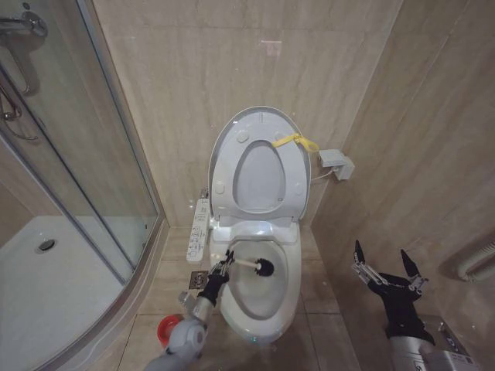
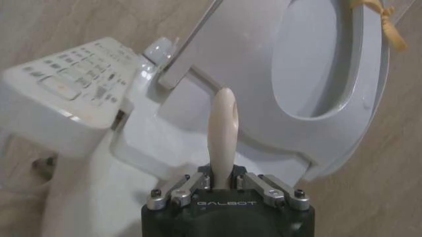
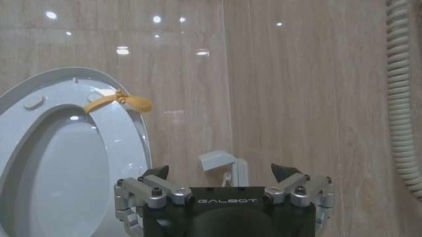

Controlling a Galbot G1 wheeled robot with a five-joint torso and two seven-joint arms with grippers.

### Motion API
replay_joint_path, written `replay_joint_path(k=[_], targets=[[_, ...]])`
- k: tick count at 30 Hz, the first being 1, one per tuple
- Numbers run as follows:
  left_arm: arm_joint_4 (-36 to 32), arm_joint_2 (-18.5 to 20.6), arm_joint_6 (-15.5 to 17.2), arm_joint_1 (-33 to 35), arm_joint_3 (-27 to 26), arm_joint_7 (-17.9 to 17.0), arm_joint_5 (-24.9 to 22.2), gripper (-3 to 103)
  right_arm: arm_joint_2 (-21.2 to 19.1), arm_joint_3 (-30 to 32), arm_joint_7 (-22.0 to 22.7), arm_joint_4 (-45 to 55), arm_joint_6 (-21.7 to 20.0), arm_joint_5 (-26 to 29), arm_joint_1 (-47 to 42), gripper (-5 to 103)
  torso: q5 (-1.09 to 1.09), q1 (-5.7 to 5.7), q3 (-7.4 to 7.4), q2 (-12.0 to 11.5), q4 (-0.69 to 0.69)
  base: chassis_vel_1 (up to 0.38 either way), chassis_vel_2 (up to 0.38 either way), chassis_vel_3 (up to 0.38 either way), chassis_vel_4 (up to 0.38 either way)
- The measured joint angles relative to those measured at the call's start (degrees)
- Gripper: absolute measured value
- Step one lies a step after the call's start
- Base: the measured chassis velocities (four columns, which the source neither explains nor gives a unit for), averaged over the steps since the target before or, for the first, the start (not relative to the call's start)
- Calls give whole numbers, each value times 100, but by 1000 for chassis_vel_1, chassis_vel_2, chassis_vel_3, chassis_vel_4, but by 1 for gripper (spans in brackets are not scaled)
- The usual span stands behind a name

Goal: Open the toilet lid, clean the toilet bowl with a toilet brush, close the toilet lid, and flush.

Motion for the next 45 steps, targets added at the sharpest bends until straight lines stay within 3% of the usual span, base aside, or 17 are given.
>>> replay_joint_path(k=[9,13,16,17,20,21,24,26,29,32,36,41,45], targets=[[595,-334,-89,-403,227,24,-33,17,0,0,0,0,0,0,0,100,1,0,0,0,2,0,0,0,0],[837,-422,-131,-495,285,33,223,17,0,0,0,0,0,0,0,100,1,0,-1,1,2,0,0,0,0],[814,-256,-227,-398,222,129,1095,17,0,0,0,0,0,0,0,100,-2,0,-1,1,-1,0,0,0,0],[814,-256,-227,-398,222,129,1095,17,0,0,0,0,0,0,0,100,-2,0,-1,1,-1,0,0,0,0],[795,-209,-317,-355,147,57,1996,17,0,0,0,0,0,0,0,100,-3,0,-1,1,-2,0,0,0,0],[795,-209,-317,-355,147,57,1996,17,0,0,0,0,0,0,0,100,-3,0,-1,1,-2,0,0,0,0],[841,-278,-388,-353,67,-93,2587,17,0,0,0,0,0,0,0,100,-1,0,-1,1,0,0,0,0,0],[839,-317,-394,-355,66,-149,2621,17,0,0,0,0,0,0,0,100,-2,0,-1,1,0,0,0,0,0],[740,-376,-387,-359,143,-199,2247,17,0,0,0,0,0,0,0,100,0,0,0,1,1,0,0,0,0],[342,-416,-175,-365,288,-80,751,17,0,0,0,0,0,0,0,100,0,0,0,0,-1,0,0,0,0],[281,-414,-88,-408,305,22,207,17,0,0,0,0,0,0,0,100,0,0,0,0,1,0,0,0,0],[533,-383,-203,-416,258,171,528,17,0,0,0,0,0,0,0,100,-1,0,0,0,-1,0,0,0,0],[923,-399,-573,-413,76,223,1937,17,0,0,0,0,0,0,0,100,-2,0,-1,1,0,0,0,0,0]])
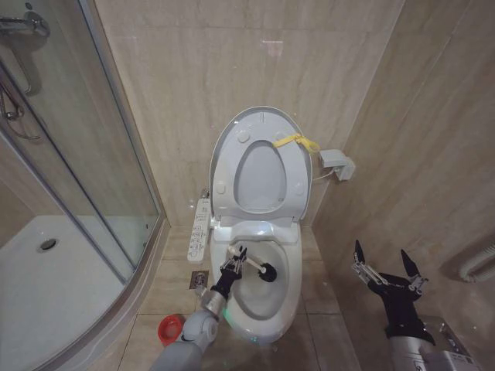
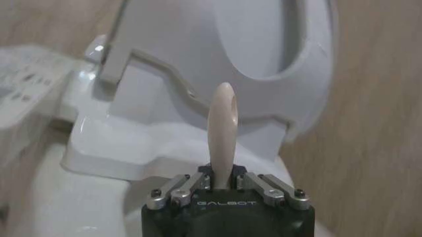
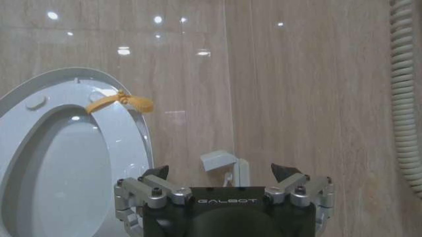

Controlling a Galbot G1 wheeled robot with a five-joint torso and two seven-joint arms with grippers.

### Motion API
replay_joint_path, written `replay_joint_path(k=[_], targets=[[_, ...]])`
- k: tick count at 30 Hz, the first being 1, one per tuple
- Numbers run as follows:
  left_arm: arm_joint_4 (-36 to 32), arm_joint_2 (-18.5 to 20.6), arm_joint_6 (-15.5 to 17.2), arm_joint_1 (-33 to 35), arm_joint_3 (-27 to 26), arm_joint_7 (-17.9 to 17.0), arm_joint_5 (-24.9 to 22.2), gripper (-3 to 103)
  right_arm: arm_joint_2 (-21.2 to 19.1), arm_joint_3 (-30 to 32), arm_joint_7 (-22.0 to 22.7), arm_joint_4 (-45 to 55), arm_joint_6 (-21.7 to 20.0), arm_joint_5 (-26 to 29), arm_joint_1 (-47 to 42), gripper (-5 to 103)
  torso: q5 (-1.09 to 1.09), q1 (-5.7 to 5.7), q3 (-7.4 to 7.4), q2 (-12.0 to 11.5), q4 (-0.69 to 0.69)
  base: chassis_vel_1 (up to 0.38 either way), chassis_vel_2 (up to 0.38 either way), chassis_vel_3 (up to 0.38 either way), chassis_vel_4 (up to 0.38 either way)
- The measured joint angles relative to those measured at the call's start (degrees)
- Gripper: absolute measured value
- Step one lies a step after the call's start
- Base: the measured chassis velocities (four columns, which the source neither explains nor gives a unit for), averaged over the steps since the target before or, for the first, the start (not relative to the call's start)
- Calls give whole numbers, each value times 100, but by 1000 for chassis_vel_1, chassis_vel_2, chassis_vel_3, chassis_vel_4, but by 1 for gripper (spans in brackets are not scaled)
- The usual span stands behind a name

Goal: Open the toilet lid, clean the toilet bowl with a toilet brush, close the toilet lid, and flush.

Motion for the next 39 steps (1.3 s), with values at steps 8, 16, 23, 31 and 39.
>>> replay_joint_path(k=[8,16,23,31,39], targets=[[-75,-102,-122,0,-51,-43,425,17,0,0,0,0,0,0,0,100,1,0,0,0,0,0,0,0,0],[-380,-163,96,-18,153,163,-1406,17,0,0,0,0,0,0,0,100,2,0,0,0,1,0,0,0,0],[147,-63,-169,-115,-57,172,365,17,0,0,-1,0,0,0,0,100,0,0,0,0,-1,0,0,0,0],[419,-172,-711,-281,-268,-453,1410,17,0,0,0,0,0,0,0,100,1,0,0,0,-1,0,0,0,0],[262,-555,-801,-424,138,-783,-786,17,0,0,0,0,0,0,0,100,1,0,0,0,-2,0,0,0,0]])
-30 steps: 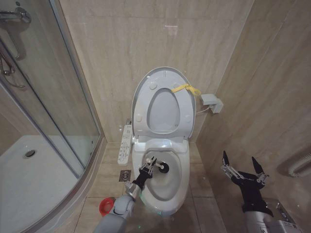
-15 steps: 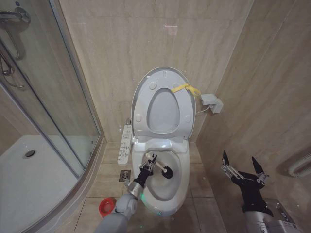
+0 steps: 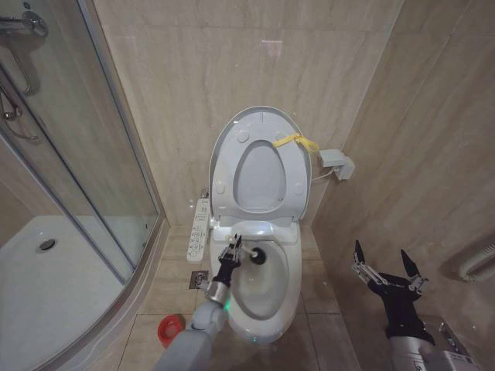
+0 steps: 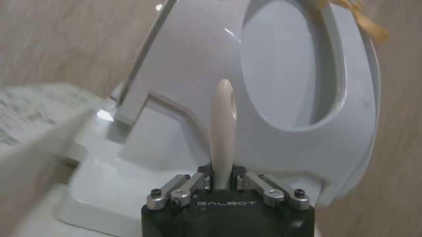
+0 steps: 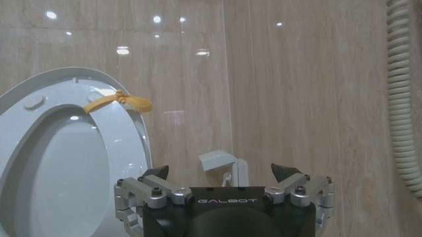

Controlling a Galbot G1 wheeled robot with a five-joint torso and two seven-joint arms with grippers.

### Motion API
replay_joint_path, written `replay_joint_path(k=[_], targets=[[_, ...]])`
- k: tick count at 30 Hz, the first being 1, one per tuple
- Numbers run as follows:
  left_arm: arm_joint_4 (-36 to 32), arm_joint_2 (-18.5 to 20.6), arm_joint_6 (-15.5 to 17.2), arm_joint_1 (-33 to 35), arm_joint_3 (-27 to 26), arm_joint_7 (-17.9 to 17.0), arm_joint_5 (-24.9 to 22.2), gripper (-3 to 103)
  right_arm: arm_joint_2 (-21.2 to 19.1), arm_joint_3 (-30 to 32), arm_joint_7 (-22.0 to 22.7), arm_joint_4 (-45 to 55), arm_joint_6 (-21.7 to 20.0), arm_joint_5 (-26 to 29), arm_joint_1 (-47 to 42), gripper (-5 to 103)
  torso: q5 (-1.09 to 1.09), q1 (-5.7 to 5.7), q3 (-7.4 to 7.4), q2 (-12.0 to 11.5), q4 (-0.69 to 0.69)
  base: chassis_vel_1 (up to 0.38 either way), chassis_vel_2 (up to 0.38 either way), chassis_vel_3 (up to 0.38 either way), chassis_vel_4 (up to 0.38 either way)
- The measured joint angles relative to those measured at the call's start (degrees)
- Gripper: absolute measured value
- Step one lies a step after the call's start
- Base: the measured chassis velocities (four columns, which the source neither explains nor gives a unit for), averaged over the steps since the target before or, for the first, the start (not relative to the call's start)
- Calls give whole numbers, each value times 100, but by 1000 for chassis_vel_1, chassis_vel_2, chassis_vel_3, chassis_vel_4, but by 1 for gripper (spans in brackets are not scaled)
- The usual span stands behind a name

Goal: Open the toilet lid, clean the toilet bowl with a toilet brush, close the toilet lid, and flush.

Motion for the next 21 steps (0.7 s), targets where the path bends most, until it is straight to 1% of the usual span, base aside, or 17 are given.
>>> replay_joint_path(k=[3,4,6,9,11,12,14,15,16,18,19,20,21], targets=[[-231,-10,336,69,124,-65,-605,17,0,0,0,0,0,0,0,100,1,0,0,0,3,0,0,0,0],[-231,-10,336,69,124,-65,-605,17,0,0,0,0,0,0,0,100,1,0,0,0,3,0,0,0,0],[-442,49,564,201,207,-136,-877,17,0,0,0,0,0,0,0,100,1,0,0,0,5,0,0,0,0],[-470,95,616,289,228,-123,-830,17,0,0,0,0,0,0,0,100,2,0,0,0,5,0,0,0,0],[-303,156,593,339,196,-12,-301,17,0,0,0,0,0,0,0,100,-1,0,-1,0,2,0,0,0,0],[-303,156,593,339,196,-12,-301,17,0,0,0,0,0,0,0,100,-1,0,-1,0,2,0,0,0,0],[20,189,359,322,68,156,656,17,0,0,-1,0,0,0,0,100,-1,-1,-1,1,4,0,0,0,0],[116,190,278,305,19,160,1041,17,0,0,0,0,0,0,0,100,-1,-1,-1,1,2,0,0,0,0],[116,190,278,305,19,160,1041,17,0,0,0,0,0,0,0,100,-1,-1,-1,1,2,0,0,0,0],[215,163,123,262,-97,82,1744,17,0,0,0,0,0,0,0,100,-1,-1,0,0,1,0,0,0,0],[216,135,76,237,-135,30,1950,17,0,0,0,0,0,0,0,100,-2,0,0,1,1,0,0,0,0],[216,135,76,237,-135,30,1950,17,0,0,0,0,0,0,0,100,-2,0,0,1,1,0,0,0,0],[204,98,17,200,-154,-29,2095,17,0,0,0,0,0,0,0,100,-2,0,0,0,0,0,0,0,0]])
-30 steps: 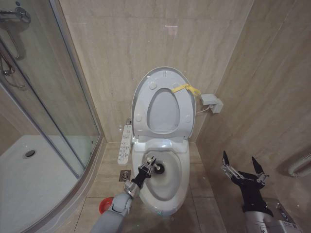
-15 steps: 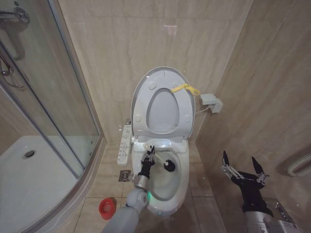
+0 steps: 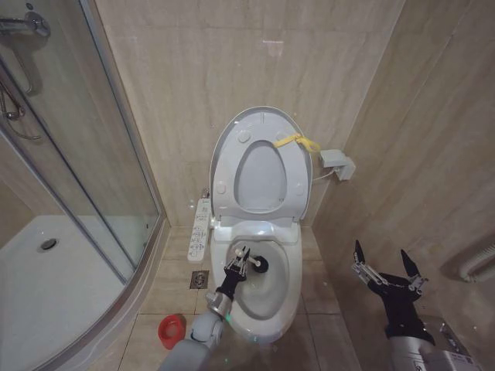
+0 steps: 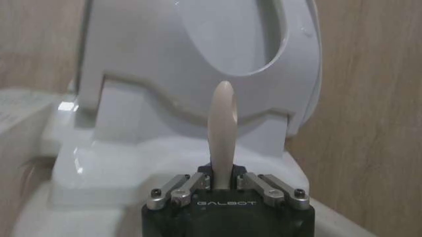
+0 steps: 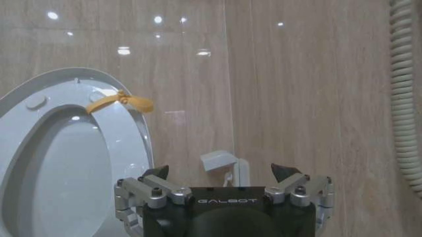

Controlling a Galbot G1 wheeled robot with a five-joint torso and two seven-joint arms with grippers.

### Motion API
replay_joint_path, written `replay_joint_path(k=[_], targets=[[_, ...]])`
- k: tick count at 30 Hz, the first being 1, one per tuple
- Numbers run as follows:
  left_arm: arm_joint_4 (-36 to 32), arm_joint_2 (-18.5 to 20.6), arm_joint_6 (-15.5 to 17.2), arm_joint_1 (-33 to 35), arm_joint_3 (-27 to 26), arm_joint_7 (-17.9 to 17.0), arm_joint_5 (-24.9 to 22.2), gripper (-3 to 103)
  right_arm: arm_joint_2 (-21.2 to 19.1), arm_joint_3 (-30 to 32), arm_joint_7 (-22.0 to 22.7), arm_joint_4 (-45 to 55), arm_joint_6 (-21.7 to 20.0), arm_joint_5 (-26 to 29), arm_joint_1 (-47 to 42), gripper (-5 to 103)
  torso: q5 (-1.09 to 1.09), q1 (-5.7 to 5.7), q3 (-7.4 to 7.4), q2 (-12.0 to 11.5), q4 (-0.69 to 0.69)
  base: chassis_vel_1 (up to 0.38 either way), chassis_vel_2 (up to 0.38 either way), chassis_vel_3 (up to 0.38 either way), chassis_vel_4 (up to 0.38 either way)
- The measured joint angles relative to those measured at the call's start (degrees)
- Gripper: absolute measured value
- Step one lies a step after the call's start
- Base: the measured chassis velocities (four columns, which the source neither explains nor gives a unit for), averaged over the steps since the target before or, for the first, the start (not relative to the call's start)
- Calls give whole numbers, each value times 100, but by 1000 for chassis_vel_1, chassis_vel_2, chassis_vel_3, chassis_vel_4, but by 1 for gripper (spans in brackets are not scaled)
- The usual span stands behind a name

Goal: Open the toilet lid, clean the toilet bowl with a toilet brush, close the toilet lid, and flush.

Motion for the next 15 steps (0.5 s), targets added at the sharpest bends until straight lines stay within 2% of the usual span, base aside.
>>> replay_joint_path(k=[1,3,4,6,7,9,10,13,14,15], targets=[[-30,-21,-23,-28,16,-32,-14,17,0,0,0,0,0,0,0,100,0,0,0,0,0,0,0,0,0],[-226,-27,75,-47,169,-41,-694,17,0,0,0,0,0,0,0,100,1,0,1,-1,0,0,0,0,0],[-226,-27,75,-47,169,-41,-694,17,0,0,0,0,0,0,0,100,1,0,1,-1,0,0,0,0,0],[-554,-28,399,-23,312,-108,-1648,17,0,0,0,0,0,0,0,100,1,0,0,0,0,0,0,0,0],[-642,-24,530,-9,342,-168,-1870,17,0,0,2,0,0,0,0,100,3,0,0,0,3,0,0,0,0],[-671,-11,602,-2,367,-248,-1872,17,-1,0,0,0,0,0,0,100,2,0,0,0,3,0,0,0,0],[-656,16,654,-3,374,-360,-1686,17,0,0,0,0,0,0,0,100,1,0,0,0,2,0,0,0,0],[-334,158,680,-100,283,-520,-343,17,0,0,0,0,0,0,0,100,1,0,0,0,2,0,0,0,0],[-334,158,680,-100,283,-520,-343,17,0,0,0,0,0,0,0,100,1,0,0,0,2,0,0,0,0],[-277,218,694,-142,242,-533,7,17,0,0,1,0,0,0,0,100,2,0,0,-1,3,0,0,0,0]])
